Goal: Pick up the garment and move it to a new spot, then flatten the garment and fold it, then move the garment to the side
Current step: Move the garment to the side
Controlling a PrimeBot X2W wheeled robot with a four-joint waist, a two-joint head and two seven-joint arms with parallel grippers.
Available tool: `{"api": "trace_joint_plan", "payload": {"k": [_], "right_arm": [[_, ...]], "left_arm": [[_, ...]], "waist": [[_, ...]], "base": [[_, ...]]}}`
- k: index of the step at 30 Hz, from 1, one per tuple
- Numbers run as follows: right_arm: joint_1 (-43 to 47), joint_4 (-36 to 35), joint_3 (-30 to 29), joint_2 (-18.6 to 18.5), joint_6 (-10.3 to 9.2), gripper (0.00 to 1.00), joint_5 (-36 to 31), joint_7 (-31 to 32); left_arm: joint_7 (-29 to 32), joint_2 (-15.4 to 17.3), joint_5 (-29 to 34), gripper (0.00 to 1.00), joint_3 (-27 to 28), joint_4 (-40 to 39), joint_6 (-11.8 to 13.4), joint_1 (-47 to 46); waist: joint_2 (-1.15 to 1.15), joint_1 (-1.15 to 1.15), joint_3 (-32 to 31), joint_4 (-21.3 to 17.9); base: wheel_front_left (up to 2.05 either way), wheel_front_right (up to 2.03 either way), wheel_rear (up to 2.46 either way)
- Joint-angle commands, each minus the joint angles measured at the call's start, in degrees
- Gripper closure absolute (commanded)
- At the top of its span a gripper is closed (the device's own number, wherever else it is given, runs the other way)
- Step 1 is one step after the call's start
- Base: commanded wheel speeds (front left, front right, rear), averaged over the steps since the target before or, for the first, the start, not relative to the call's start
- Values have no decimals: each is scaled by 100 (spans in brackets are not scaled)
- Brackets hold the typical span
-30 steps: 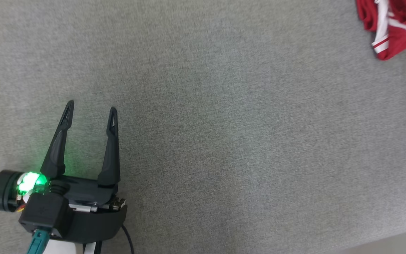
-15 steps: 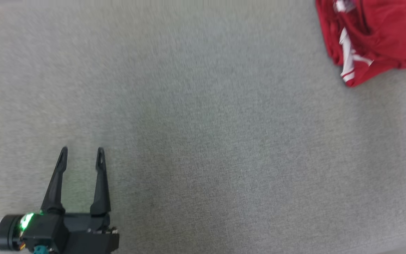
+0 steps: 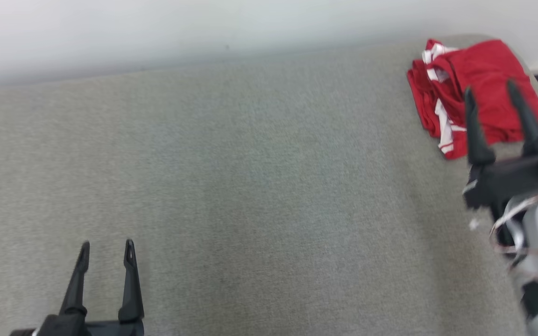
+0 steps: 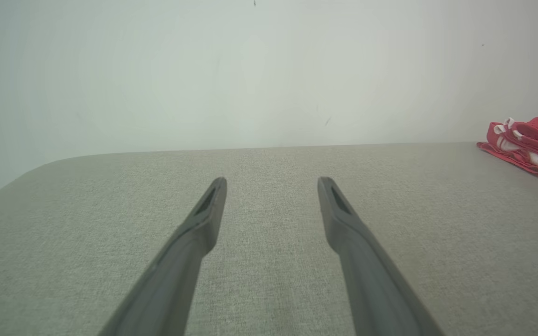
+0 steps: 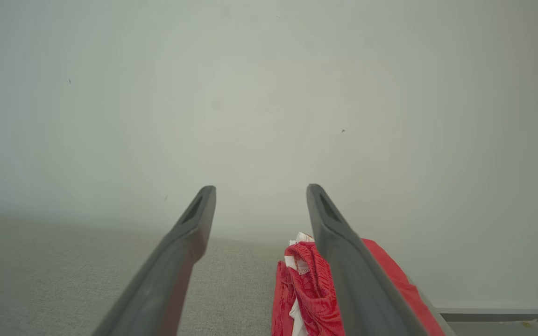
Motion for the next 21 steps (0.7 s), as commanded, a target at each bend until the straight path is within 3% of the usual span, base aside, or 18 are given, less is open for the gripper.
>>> {"api": "trace_joint_plan", "payload": {"k": [1,6,11,21], "right_arm": [[203,-74,-75,98,-17,0,-41,-19],[1034,-424,-456,651,-17,0,154,-20],[1625,-666,-717,941,-17,0,164,-21],[2468,-1083,-574,1477,-17,0,-277,-20]], "left_arm": [[-16,-17,-11,0,16,47,-13,94],[-16,-18,-123,0,-101,178,77,236],[-16,-16,-168,0,-105,347,46,237],[-16,-18,-292,0,-72,521,55,182]], "waist": [[1,2,-233,182],[1,2,-432,292],[1,2,-537,354],[1,2,-641,476]], "base": [[0,0,0],[0,0,0],[0,0,0],[0,0,0]]}}
